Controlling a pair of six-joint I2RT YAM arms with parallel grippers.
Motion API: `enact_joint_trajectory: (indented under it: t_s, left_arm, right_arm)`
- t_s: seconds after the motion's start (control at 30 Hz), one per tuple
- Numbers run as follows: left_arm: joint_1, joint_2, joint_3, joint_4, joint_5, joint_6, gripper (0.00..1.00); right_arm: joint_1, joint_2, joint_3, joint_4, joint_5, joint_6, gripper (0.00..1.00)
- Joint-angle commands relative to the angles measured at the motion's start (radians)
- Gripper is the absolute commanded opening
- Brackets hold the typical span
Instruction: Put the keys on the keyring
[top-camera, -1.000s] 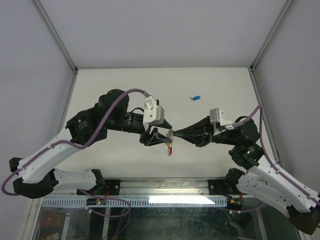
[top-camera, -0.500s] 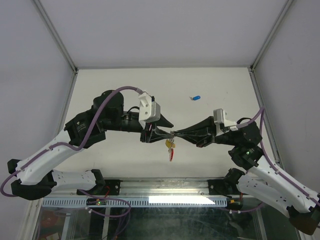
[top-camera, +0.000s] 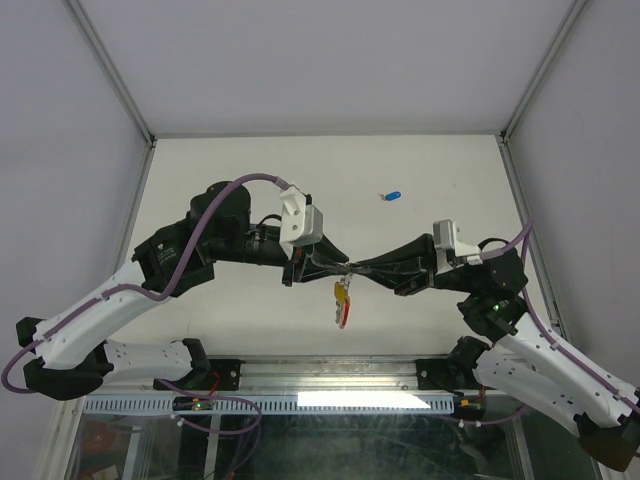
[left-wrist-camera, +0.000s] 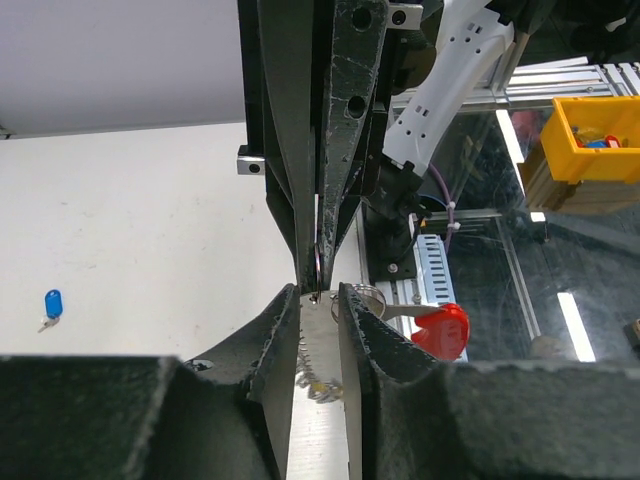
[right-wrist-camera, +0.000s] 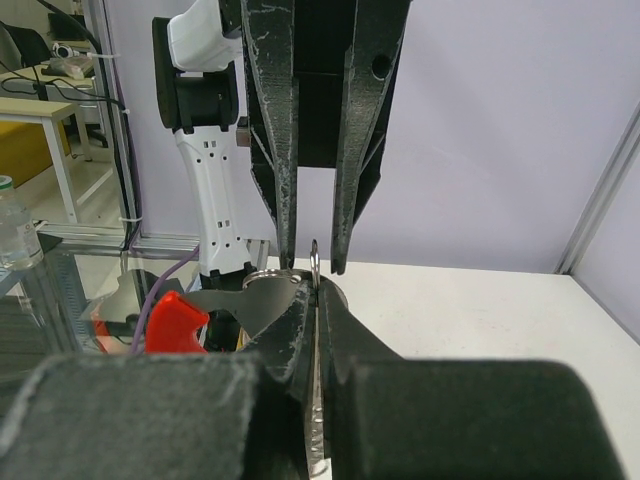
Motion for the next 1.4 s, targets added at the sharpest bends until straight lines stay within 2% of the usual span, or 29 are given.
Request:
enact_joint_trajectory:
  t_s: [0.0, 0.33, 0.43, 0.53, 1.03, 1.07, 1.1, 1.23, 1.37]
  left_arm:
    - [-0.005, 0.005, 0.015, 0.056, 0.03, -0.01, 0.19]
    - [-0.005, 0.02, 0.017, 0.068, 0.043, -0.017, 0.19]
    - [-0.005, 0.024, 0.021, 0.069, 0.047, -0.017, 0.12]
    - [-0.005, 0.027, 0.026, 0.069, 0.044, -0.017, 0.0]
    - [-0.005, 0.042, 0.042, 0.044, 0.064, -0.002, 0.0]
    - [-0.006, 0.042, 0.043, 0.044, 0.067, -0.002, 0.0]
    - [-0.005, 0.044, 0.043, 0.044, 0.069, -0.003, 0.0]
    - [-0.005, 0.047, 0.046, 0.041, 0.072, -0.002, 0.0]
    - [-0.005, 0.047, 0.046, 0.039, 0.074, -0.002, 0.0]
  right_arm:
    - [0.005, -0.011, 0.012, 0.074, 0.007, 0.011, 0.0]
    - [0.007, -0.006, 0.021, 0.058, 0.003, 0.001, 0.0]
    - [0.006, -0.002, 0.022, 0.05, -0.002, -0.001, 0.0]
    - [0.007, -0.002, 0.024, 0.041, -0.005, -0.004, 0.0]
    - [0.007, -0.048, 0.082, -0.15, -0.007, -0.017, 0.0]
    - [0.006, -0.052, 0.081, -0.154, 0.013, -0.086, 0.15]
    - [0.007, -0.054, 0.082, -0.156, 0.021, -0.105, 0.21]
    - [0.007, -0.061, 0.083, -0.156, 0.024, -0.107, 0.28]
    - [0.006, -0.063, 0.084, -0.157, 0.024, -0.108, 0.28]
